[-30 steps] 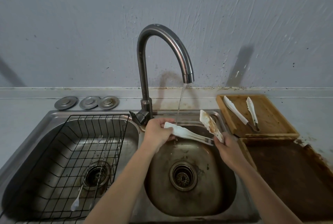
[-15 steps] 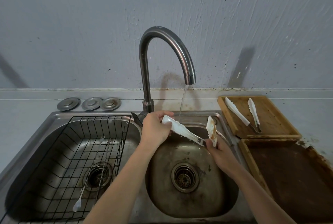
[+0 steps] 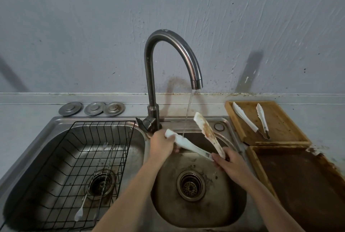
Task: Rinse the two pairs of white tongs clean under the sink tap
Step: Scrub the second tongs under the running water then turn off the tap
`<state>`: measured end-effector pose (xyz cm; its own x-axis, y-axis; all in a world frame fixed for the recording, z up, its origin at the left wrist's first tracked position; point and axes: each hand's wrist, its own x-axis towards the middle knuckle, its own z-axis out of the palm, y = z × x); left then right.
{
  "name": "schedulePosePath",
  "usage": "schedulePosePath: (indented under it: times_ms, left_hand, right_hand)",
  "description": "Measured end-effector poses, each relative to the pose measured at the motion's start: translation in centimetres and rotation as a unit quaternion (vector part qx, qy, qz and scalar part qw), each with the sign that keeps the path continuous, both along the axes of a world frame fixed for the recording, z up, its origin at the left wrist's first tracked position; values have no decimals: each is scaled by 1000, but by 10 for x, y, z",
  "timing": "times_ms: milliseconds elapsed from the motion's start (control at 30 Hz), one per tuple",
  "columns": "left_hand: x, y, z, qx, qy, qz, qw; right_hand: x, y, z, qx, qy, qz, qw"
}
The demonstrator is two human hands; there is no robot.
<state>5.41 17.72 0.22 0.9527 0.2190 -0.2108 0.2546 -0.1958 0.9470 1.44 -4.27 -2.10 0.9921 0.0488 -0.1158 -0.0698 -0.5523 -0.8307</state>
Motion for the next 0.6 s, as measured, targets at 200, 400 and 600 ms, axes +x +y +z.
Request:
schedulePosePath:
  times_ms: [200,400,600]
  left_hand:
    - [-1,-36,-22,-86,84,68,990]
    - [-15,-70,-8,-324,125,40,937]
    - [3,-39,2,-467,85,86,876]
  right_hand:
    - [-2,-6,0,-56,5,-15,998]
    - [1,4,-3,-42,47,-126,990]
    - [2,4,5,15,87,-169,982]
